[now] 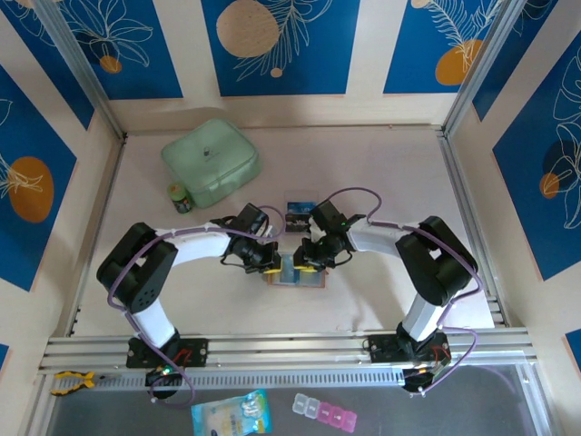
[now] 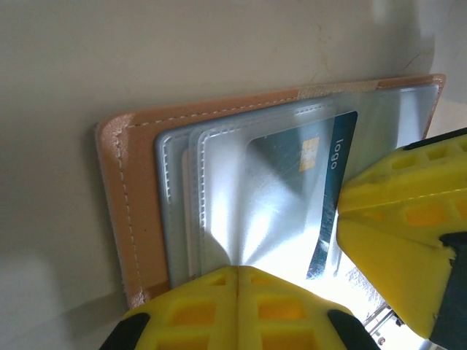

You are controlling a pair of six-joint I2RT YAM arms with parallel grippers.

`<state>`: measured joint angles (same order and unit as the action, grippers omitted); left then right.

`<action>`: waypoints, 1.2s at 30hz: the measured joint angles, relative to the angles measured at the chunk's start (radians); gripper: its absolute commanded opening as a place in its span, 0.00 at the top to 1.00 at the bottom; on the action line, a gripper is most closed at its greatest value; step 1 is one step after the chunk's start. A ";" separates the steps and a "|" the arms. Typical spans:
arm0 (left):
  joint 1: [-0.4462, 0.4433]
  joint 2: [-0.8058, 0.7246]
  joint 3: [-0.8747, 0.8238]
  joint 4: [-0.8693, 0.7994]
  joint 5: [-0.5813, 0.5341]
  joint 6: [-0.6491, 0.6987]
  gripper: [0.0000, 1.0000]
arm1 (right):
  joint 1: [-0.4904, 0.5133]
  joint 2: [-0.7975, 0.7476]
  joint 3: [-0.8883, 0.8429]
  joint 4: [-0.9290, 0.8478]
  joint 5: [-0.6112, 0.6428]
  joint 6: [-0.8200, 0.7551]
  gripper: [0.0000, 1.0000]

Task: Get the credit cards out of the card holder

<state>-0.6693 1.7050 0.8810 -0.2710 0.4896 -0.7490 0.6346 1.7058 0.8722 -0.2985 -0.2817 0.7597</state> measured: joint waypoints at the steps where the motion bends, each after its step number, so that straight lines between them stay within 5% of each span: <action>1: 0.000 0.000 0.000 0.000 0.000 0.000 0.99 | 0.000 0.001 0.000 0.000 -0.001 0.000 0.74; 36: 0.000 0.000 -0.006 0.002 0.000 0.000 0.99 | -0.043 -0.048 -0.078 0.100 -0.074 0.029 0.90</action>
<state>-0.6693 1.7050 0.8749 -0.2695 0.4896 -0.7494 0.5911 1.6577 0.7944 -0.1986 -0.3561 0.7891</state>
